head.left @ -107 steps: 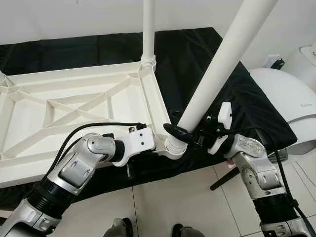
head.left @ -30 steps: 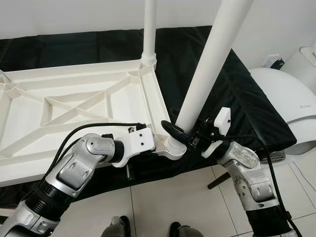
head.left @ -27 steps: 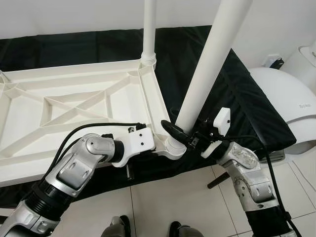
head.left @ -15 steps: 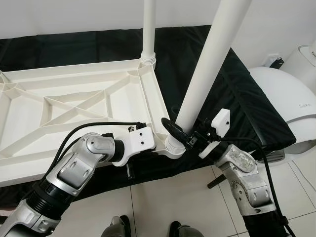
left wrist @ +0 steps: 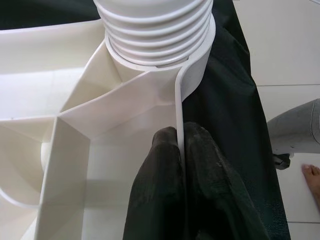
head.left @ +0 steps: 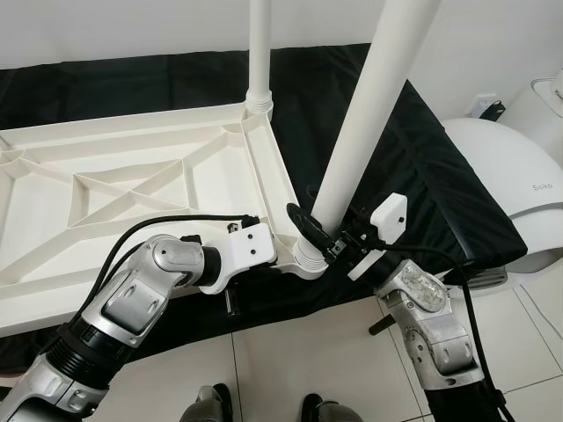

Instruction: Building children table

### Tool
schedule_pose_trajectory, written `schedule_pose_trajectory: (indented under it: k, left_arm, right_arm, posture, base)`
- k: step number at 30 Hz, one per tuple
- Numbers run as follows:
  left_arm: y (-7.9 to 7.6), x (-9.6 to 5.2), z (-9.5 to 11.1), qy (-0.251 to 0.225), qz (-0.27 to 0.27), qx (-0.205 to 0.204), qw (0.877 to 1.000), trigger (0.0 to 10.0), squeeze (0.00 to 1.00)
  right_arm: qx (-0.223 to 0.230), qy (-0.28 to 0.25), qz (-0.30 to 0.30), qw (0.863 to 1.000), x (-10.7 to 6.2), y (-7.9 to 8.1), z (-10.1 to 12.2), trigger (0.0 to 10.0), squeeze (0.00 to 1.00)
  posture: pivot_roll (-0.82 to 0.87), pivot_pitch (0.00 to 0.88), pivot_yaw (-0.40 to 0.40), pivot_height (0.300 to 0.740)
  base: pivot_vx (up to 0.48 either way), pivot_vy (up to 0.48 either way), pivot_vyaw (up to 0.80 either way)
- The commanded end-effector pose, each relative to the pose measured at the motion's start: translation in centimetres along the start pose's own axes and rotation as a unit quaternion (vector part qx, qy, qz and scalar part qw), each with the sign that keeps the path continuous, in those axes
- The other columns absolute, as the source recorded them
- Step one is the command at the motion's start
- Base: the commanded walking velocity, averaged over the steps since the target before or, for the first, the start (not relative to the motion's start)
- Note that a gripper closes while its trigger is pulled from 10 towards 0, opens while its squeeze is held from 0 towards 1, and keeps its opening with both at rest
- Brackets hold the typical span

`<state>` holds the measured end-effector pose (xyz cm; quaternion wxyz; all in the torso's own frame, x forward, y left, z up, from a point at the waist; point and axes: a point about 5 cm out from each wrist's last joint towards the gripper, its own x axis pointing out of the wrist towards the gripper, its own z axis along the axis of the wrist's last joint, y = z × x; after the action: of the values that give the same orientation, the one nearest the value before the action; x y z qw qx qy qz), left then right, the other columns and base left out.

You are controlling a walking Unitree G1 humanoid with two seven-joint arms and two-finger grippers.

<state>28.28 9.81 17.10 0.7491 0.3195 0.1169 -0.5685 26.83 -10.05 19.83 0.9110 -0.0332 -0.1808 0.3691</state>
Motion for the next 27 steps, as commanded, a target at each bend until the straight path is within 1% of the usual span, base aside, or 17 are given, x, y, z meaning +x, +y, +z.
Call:
schedule_pose_trajectory:
  k: [1,6,11,16,20,23,27]
  left_arm:
    - [-0.72,0.62,-1.95,0.045,-0.005,-0.029,0.999,10.0,0.00]
    - [-0.74,0.63,-1.93,0.044,-0.005,-0.028,0.999,10.0,0.00]
    - [-0.76,0.65,-1.93,0.044,-0.005,-0.029,0.999,10.0,0.00]
    - [-0.76,0.65,-1.94,0.044,-0.005,-0.028,0.999,10.0,0.00]
    - [-0.72,0.71,-1.92,0.043,-0.006,-0.027,0.999,10.0,0.00]
    - [-0.70,0.71,-1.90,0.043,-0.006,-0.027,0.999,10.0,0.00]
    - [-0.66,0.77,-1.83,0.042,-0.006,-0.026,0.999,10.0,0.00]
  right_arm:
    - [0.022,0.077,-0.032,0.996,-1.18,-0.19,-2.89,10.0,0.00]
    - [0.018,0.076,-0.043,0.996,-1.20,-0.16,-2.83,10.0,0.00]
    - [0.010,0.073,-0.069,0.995,-1.18,0.02,-2.70,10.0,0.00]
    - [0.008,0.073,-0.078,0.994,-1.19,0.06,-2.69,10.0,0.00]
    - [-0.009,0.068,-0.116,0.991,-1.10,0.17,-2.45,10.0,0.00]
    - [-0.014,0.067,-0.120,0.990,-1.07,0.24,-2.39,10.0,0.00]
    - [-0.017,0.064,-0.142,0.988,-1.05,0.64,-2.24,10.0,0.00]
  posture:
    - [-0.02,0.235,-0.001,0.740]
    - [-0.02,0.238,-0.002,0.740]
    - [-0.02,0.236,-0.003,0.740]
    - [-0.02,0.236,-0.003,0.740]
    - [-0.03,0.232,-0.004,0.740]
    - [-0.03,0.233,-0.004,0.740]
    - [-0.03,0.231,-0.004,0.740]
  base:
    - [0.000,0.000,0.00]
    - [0.000,0.000,0.00]
    - [0.000,0.000,0.00]
    - [0.000,0.000,0.00]
    - [0.000,0.000,0.00]
    - [0.000,0.000,0.00]
    - [0.000,0.000,0.00]
